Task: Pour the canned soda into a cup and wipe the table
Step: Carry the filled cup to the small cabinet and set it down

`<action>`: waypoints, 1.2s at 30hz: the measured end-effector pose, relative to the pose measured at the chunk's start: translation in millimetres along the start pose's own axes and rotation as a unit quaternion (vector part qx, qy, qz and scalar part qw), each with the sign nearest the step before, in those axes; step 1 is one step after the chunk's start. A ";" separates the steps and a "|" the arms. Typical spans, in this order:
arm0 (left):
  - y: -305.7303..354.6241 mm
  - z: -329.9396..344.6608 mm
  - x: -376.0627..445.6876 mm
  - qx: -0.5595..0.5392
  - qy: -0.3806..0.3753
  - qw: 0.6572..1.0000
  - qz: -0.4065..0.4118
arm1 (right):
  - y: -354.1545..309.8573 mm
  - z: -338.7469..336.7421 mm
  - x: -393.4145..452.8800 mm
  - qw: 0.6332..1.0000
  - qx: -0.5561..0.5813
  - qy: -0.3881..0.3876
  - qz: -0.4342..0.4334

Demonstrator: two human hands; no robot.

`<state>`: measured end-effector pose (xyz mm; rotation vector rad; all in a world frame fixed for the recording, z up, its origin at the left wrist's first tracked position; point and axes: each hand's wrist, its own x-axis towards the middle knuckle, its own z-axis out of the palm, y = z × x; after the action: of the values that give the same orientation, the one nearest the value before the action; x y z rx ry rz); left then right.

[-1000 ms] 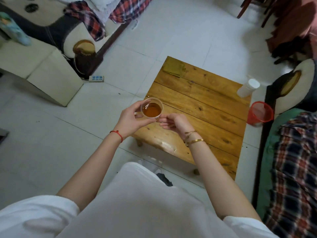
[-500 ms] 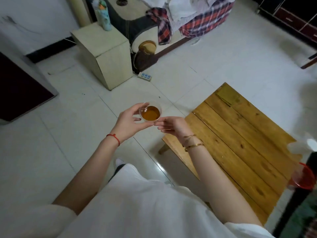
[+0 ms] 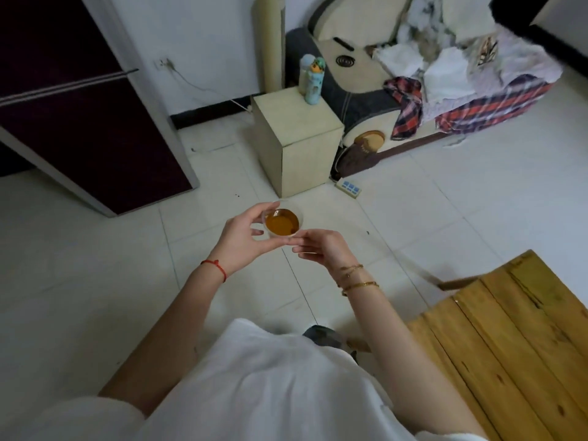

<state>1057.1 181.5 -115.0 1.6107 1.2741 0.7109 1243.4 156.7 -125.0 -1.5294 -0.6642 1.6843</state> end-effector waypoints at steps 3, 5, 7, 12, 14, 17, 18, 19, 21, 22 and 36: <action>-7.6 -26.6 23.8 0.009 0.007 1.000 -0.004 | -16.5 18.5 26.6 1.000 -0.017 -0.023 -0.007; -11.2 -41.0 42.1 0.014 0.008 1.000 -0.008 | -27.0 26.8 45.7 0.999 -0.030 -0.037 -0.014; -15.8 -53.6 62.6 0.014 0.010 1.000 -0.012 | -38.3 33.6 66.7 0.998 -0.036 -0.047 -0.016; -24.8 -79.4 126.0 0.017 0.017 1.000 -0.012 | -74.5 46.8 129.2 0.998 -0.033 -0.055 -0.014; -25.6 -87.9 157.2 0.025 0.017 0.999 -0.009 | -92.5 47.6 156.8 0.998 -0.030 -0.057 -0.014; -25.1 -99.4 211.7 0.029 0.015 0.999 0.000 | -126.3 45.5 200.5 0.997 -0.035 -0.058 -0.024; -24.1 -103.0 230.8 0.033 0.015 0.999 0.002 | -138.3 44.4 215.0 0.997 -0.037 -0.055 -0.024; -22.6 -106.1 250.0 0.038 0.016 0.999 0.004 | -150.9 43.3 229.9 0.998 -0.036 -0.053 -0.024; -17.4 -112.0 287.8 0.044 0.019 0.999 0.010 | -176.9 40.5 260.5 0.998 -0.031 -0.052 -0.025; -15.1 -114.9 306.6 0.045 0.021 0.999 0.013 | -190.4 39.0 276.0 0.998 -0.028 -0.049 -0.024; -9.0 -145.2 521.9 0.038 -0.041 0.998 0.016 | -312.3 25.0 434.2 1.000 0.000 -0.002 0.012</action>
<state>1081.6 722.8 -119.1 1.7083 1.2299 0.6159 1275.8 691.2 -131.0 -1.5390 -0.6507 1.7056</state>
